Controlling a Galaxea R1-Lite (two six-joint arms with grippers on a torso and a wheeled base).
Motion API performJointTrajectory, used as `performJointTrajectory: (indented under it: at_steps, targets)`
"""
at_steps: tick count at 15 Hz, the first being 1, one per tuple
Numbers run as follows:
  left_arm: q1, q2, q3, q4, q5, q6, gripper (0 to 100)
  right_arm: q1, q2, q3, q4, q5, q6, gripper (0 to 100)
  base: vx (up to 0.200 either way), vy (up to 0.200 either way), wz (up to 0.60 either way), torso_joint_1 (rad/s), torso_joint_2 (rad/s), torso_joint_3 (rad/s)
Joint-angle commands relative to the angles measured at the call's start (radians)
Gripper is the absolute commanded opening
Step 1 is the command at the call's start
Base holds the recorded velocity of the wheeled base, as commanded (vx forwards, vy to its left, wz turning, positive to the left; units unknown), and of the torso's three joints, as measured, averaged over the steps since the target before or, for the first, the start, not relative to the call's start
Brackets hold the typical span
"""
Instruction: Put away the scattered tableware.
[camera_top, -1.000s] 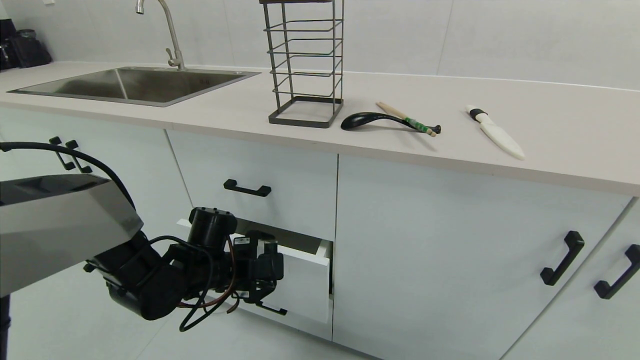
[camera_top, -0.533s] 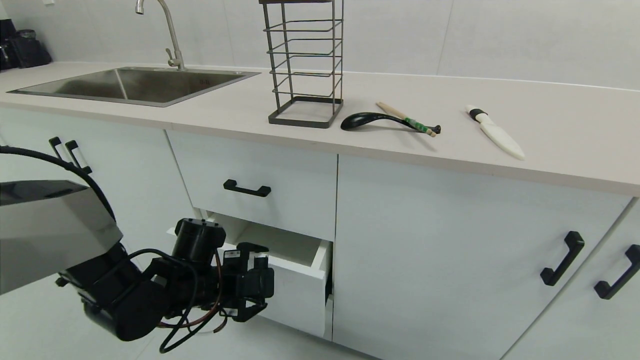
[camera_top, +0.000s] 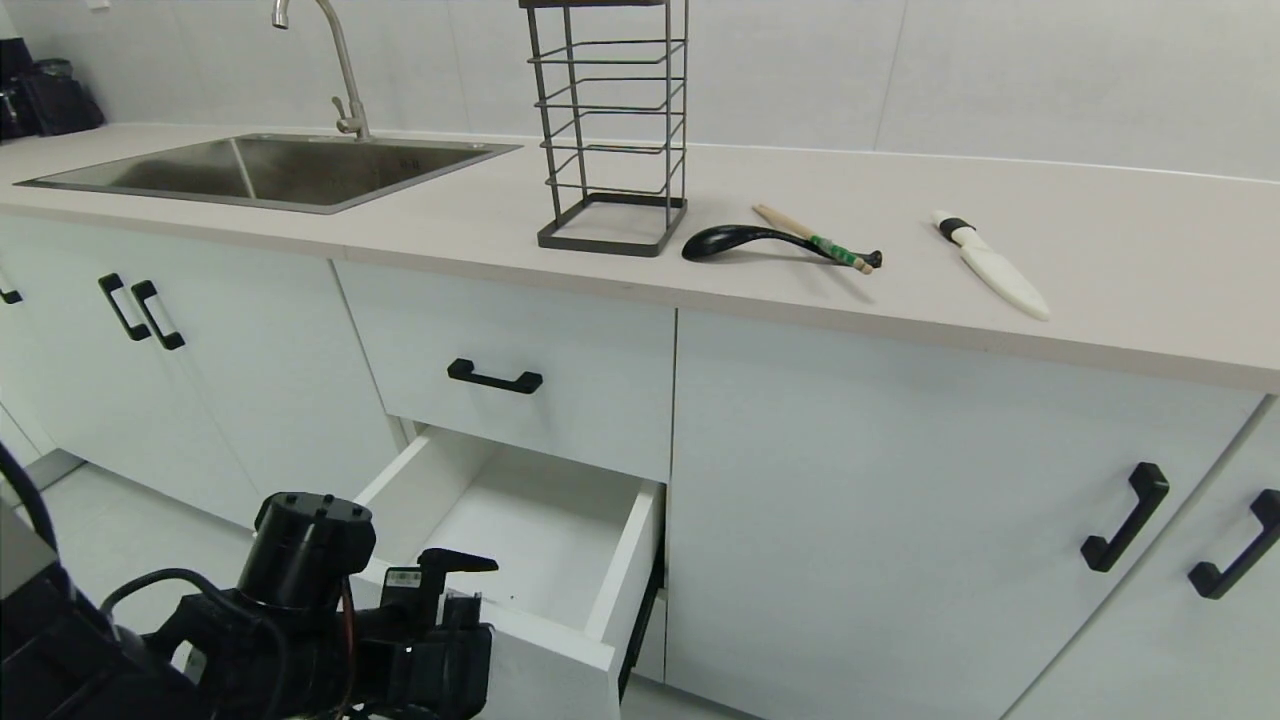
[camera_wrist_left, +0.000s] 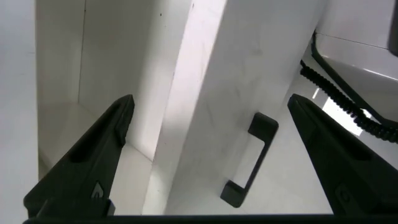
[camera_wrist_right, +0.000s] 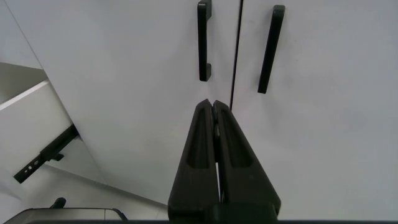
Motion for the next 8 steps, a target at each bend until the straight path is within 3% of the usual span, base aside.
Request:
performJointTrajectory:
  at_steps: [1,4,6,8]
  targets:
    - [-0.011,-0.031,0.014,-0.003,-0.002,-0.002,100,0.0,0.0,0.0,0.0,0.001,0.0,0,0.0,0.0,0.0,0.0,0.0,0.0]
    - [-0.038,-0.113,0.042,0.006,-0.036,-0.017,100,0.0,0.0,0.0,0.0,0.001,0.0,0,0.0,0.0,0.0,0.0,0.0,0.0]
    - [-0.073,-0.214,0.089,0.006,-0.043,-0.105,100,0.0,0.0,0.0,0.0,0.001,0.0,0,0.0,0.0,0.0,0.0,0.0,0.0]
    - [-0.093,-0.318,0.154,0.008,-0.042,-0.227,100,0.0,0.0,0.0,0.0,0.001,0.0,0,0.0,0.0,0.0,0.0,0.0,0.0]
